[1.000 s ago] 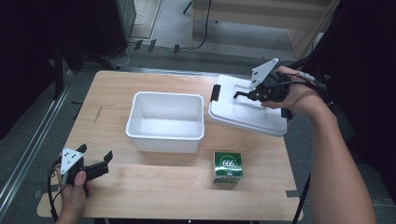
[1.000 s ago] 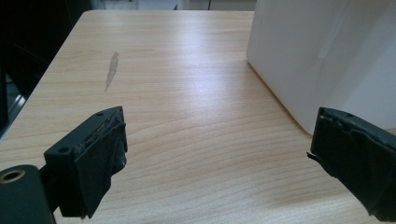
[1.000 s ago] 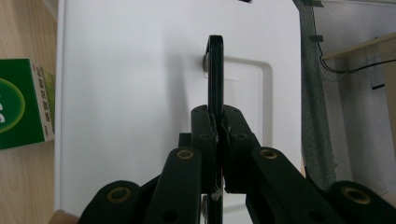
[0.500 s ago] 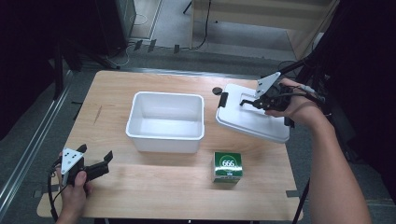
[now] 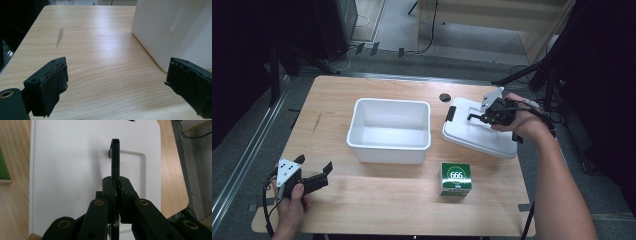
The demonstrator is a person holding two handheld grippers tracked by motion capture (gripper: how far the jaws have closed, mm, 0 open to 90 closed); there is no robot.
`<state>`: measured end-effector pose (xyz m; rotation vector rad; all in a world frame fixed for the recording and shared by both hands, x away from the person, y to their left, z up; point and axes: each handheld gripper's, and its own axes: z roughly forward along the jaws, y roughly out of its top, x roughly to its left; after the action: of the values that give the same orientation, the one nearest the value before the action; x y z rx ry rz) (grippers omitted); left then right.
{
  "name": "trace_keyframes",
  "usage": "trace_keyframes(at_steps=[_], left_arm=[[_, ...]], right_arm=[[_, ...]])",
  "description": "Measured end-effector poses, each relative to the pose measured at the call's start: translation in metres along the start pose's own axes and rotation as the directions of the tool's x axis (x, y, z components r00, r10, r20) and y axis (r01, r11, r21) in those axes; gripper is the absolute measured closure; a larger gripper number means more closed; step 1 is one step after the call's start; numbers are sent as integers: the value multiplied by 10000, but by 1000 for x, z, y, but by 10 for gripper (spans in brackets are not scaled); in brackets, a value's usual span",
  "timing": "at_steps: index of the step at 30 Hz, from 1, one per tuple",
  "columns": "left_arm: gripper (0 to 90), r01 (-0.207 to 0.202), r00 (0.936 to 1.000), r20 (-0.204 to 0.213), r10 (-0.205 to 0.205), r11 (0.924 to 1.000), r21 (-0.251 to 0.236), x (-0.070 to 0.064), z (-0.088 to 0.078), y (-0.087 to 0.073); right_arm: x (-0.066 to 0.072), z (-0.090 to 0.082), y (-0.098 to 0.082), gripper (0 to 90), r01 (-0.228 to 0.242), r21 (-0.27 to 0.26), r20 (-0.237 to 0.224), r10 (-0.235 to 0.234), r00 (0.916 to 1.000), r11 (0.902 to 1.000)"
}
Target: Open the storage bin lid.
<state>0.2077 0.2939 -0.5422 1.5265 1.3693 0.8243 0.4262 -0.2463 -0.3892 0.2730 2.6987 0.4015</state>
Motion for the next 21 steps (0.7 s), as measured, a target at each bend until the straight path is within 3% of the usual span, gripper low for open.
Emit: trace_keyframes(at_steps=[21], left_arm=[[45,-3,10000,-6,3,10000,-7,0,0,0]], right_arm=[[8,38,-9,861,-253,465,-312,268,9992,9986]])
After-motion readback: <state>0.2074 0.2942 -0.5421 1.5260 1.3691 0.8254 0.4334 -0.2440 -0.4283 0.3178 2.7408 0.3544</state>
